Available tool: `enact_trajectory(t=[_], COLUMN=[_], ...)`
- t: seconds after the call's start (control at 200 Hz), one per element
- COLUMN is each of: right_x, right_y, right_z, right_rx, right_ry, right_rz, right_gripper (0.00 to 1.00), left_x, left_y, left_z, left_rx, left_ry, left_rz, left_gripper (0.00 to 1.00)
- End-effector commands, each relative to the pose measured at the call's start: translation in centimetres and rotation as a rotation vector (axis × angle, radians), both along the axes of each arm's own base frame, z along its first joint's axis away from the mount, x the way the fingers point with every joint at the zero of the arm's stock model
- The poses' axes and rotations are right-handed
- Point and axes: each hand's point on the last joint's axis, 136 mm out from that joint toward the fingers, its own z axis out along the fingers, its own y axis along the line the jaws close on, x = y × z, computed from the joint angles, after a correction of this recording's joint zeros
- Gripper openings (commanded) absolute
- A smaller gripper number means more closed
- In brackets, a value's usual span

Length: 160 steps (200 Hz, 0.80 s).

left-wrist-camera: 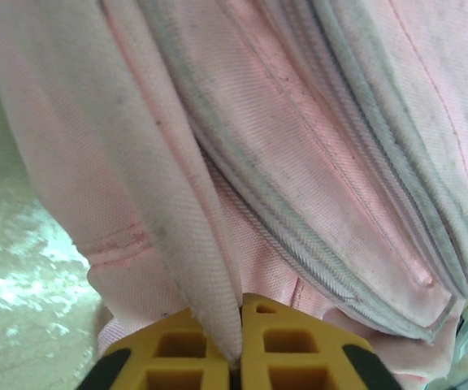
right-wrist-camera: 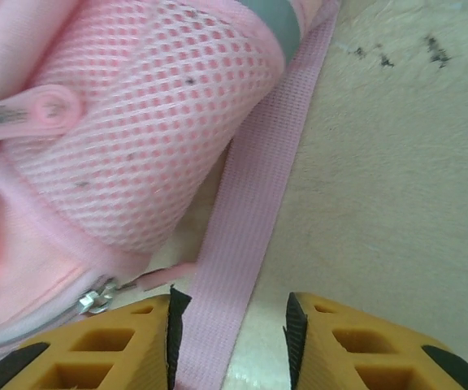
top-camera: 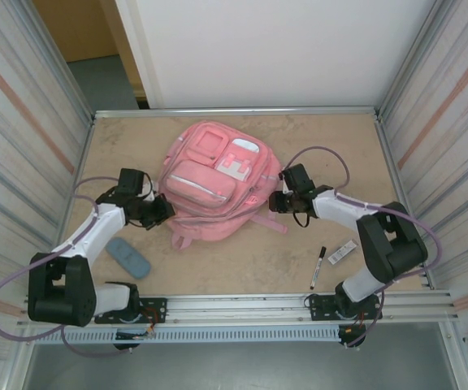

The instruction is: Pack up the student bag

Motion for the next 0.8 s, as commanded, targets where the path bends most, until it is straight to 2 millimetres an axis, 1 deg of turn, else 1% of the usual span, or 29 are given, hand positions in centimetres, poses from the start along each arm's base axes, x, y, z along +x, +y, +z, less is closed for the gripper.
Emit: enact_trajectory(t=[0.0,0.065,0.11,0.165,0.251,0.351,0.416,0.456,0.486,0.536,0.586,0.661,0.687,0.742,0.757,0.772,0.792,0.797], right_x=[1.2,1.3,1.4,1.6,1.6,1.2,0.9,0.5,0.2,-0.2,-0.7,-1.2,-1.3,-1.8,-1.9,-2.0,-2.2,-2.2], right_y=[-0.8,-2.0,-2.7,-3.3,-4.0,-5.0,-5.4,-5.7,-6.1,-6.6,-7.1,-7.7,-7.7,-7.9,-7.9,-7.8,-7.8,-7.8], right_z=[4.0,5.6,6.5,7.7,9.3,10.3,10.9,11.1,11.3,11.1,10.8,10.7,10.7,10.3,10.1,9.9,9.6,9.6], right_rx=[0.009,-0.003,-0.001,0.005,-0.004,0.003,0.007,-0.002,-0.010,-0.019,-0.023,-0.018,-0.016,-0.019,-0.017,-0.013,-0.006,-0.003], right_ry=[-0.147,-0.216,-0.256,-0.294,-0.330,-0.377,-0.395,-0.392,-0.397,-0.403,-0.410,-0.402,-0.395,-0.377,-0.373,-0.368,-0.357,-0.356], right_rz=[-0.053,-0.111,-0.154,-0.179,-0.198,-0.242,-0.251,-0.255,-0.262,-0.273,-0.285,-0.294,-0.294,-0.289,-0.287,-0.289,-0.290,-0.290], right_gripper=[0.40,0.41,0.43,0.44,0.45,0.45,0.46,0.46,0.46,0.47,0.48,0.49,0.49,0.49,0.49,0.49,0.49,0.49], left_x=[-1.5,-1.7,-2.0,-2.0,-1.5,-0.4,0.3,0.8,1.2,1.5,1.8,1.8,1.9,2.3,2.4,2.5,2.7,2.7], left_y=[-2.2,-2.6,-3.3,-4.4,-6.6,-8.8,-10.4,-11.2,-11.9,-13.2,-14.0,-14.3,-14.3,-14.0,-13.8,-13.6,-13.5,-13.3], left_z=[4.4,6.8,8.4,9.7,10.4,10.6,9.9,9.4,8.6,7.6,6.5,5.2,4.7,3.6,3.3,3.0,2.6,2.5], left_rx=[0.078,0.181,0.219,0.248,0.304,0.496,0.588,0.607,0.612,0.630,0.689,0.792,0.821,0.871,0.887,0.904,0.923,0.929], left_ry=[-0.104,-0.175,-0.220,-0.264,-0.325,-0.408,-0.419,-0.403,-0.376,-0.346,-0.330,-0.302,-0.294,-0.264,-0.253,-0.241,-0.229,-0.225], left_rz=[-0.158,-0.227,-0.280,-0.334,-0.418,-0.518,-0.582,-0.601,-0.625,-0.672,-0.711,-0.744,-0.743,-0.732,-0.727,-0.723,-0.720,-0.720], left_gripper=[0.36,0.45,0.50,0.53,0.54,0.55,0.58,0.59,0.59,0.61,0.64,0.72,0.76,0.79,0.82,0.89,0.91,0.95])
